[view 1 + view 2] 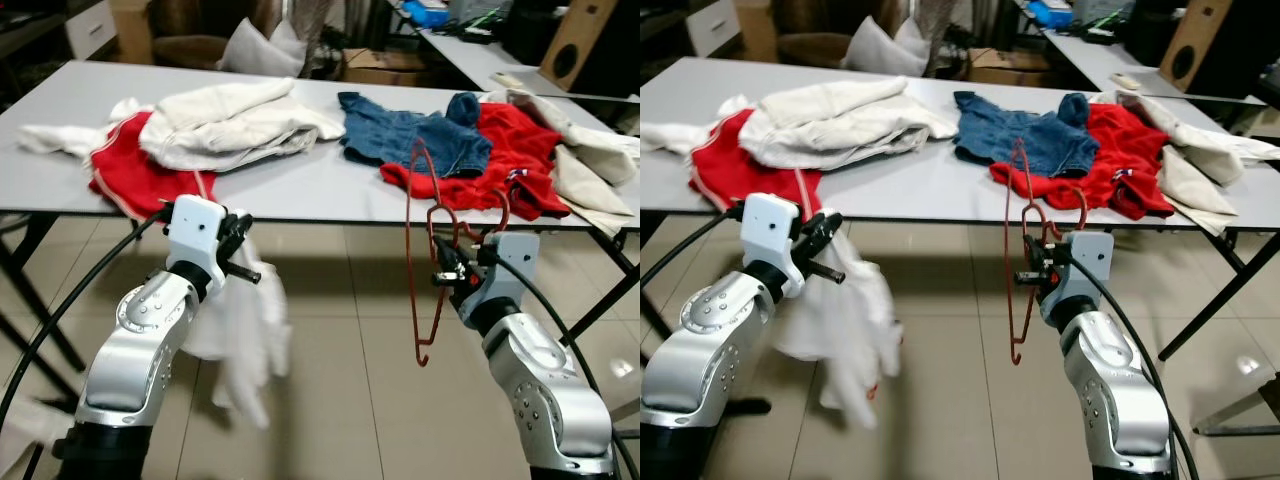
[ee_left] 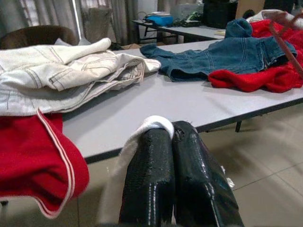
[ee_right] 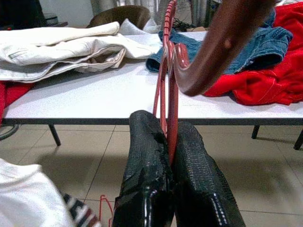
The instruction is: Hang hanger
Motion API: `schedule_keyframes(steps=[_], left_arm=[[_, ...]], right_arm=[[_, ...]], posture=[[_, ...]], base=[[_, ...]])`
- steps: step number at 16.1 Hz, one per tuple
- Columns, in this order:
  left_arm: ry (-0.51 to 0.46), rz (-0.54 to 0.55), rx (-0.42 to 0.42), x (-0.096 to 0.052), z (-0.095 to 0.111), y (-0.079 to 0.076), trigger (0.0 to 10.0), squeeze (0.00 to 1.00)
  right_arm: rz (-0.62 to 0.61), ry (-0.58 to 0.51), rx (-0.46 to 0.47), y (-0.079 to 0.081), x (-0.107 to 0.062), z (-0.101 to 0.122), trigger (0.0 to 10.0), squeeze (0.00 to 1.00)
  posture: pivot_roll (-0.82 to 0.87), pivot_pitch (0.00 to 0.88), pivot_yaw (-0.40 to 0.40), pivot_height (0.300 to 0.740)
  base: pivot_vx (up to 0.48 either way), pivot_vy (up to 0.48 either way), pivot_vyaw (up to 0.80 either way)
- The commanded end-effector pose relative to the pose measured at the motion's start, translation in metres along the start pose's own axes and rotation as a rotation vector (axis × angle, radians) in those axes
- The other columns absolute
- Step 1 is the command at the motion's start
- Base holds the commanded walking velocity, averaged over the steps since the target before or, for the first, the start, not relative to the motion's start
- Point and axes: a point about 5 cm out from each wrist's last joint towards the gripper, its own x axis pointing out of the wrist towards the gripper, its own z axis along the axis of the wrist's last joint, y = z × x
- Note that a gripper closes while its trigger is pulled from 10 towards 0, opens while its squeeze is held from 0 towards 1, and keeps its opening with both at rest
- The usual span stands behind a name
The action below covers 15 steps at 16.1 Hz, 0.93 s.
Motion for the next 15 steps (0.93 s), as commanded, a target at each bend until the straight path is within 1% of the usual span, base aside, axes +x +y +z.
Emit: schedule_keyframes(steps=[1,4,7,9,10,11,15], left_arm=[[-0.010,-0.005,-0.023,0.003,0.002,-0.006,10.0,0.00],[-0.009,-0.008,-0.014,0.003,0.003,-0.006,10.0,0.00],[-0.035,-0.022,-0.014,0.003,0.007,-0.007,10.0,0.00],[-0.059,-0.031,-0.009,0.004,0.013,-0.007,10.0,0.00],[-0.077,-0.035,-0.006,0.005,0.019,-0.007,10.0,0.00],[-0.108,-0.039,-0.001,0.006,0.028,-0.005,10.0,0.00],[-0.189,-0.041,0.011,0.011,0.055,-0.001,10.0,0.00]], right_arm=[[-0.034,-0.011,-0.008,-0.009,-0.003,0.003,10.0,0.00],[-0.033,-0.013,-0.008,-0.009,-0.002,0.004,10.0,0.00],[-0.032,-0.025,-0.013,-0.009,-0.002,0.006,10.0,0.00],[-0.029,-0.039,-0.024,-0.008,-0.002,0.011,10.0,0.00],[-0.023,-0.053,-0.031,-0.008,-0.001,0.015,10.0,0.00],[-0.013,-0.073,-0.043,-0.006,0.001,0.021,10.0,0.00],[0.005,-0.120,-0.052,-0.004,0.005,0.038,10.0,0.00]], posture=[[-0.08,0.000,-0.047,0.740],[-0.08,0.000,-0.048,0.740],[-0.08,0.000,-0.048,0.740],[-0.08,0.000,-0.049,0.740],[-0.08,0.000,-0.048,0.740],[-0.08,0.000,-0.048,0.740],[-0.08,0.000,-0.047,0.740]], base=[[0.000,0.000,0.00],[0.000,0.000,0.00],[0.000,0.000,0.00],[0.000,0.000,0.00],[0.266,0.000,0.00],[0.300,0.000,0.00],[0.360,0.000,0.00]])
